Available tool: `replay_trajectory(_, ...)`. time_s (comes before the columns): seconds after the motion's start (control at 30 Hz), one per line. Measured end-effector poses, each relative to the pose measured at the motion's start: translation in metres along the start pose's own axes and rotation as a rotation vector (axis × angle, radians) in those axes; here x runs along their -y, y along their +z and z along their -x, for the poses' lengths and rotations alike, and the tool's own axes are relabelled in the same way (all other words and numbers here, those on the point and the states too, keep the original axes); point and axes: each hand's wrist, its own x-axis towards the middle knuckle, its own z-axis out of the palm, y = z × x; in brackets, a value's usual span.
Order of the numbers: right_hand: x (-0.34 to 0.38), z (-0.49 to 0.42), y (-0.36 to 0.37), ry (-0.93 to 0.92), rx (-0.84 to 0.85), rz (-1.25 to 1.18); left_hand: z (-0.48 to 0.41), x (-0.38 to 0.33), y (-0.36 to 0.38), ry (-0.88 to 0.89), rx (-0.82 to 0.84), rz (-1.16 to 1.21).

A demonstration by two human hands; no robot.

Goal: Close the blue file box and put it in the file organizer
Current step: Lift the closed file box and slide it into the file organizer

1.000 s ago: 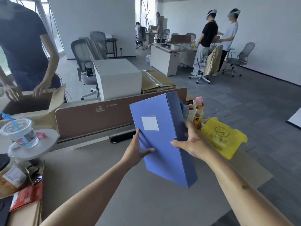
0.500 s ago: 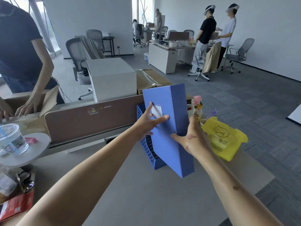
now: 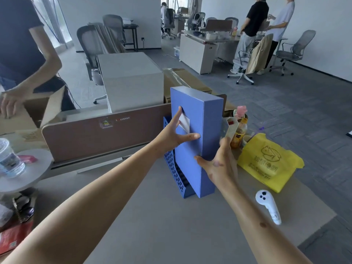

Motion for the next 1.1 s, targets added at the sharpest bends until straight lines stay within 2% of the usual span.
replay_trajectory(0.23,-0.012,-0.015,0.027,-0.087,-0.025,-0.131,-0.013,0.008,-0.011,0.112,-0.054,-0.039)
replay_trajectory(0.6,-0.069,-0.005,0.086,0.056,-0.012,-0.379,-0.011,0.053,-0.002,0.106,-0.023,-0.058)
replay_trajectory(0.87,-0.097,0.005,0.109,0.109,0.027,-0.398,-0.007,0.089,0.012,0.104,-0.165,-0.171)
replay_trajectory(1.1,-0.11,0.011,0.125,0.204,0.088,-0.388,-0.005,0.106,0.02,0.005,-0.172,-0.272)
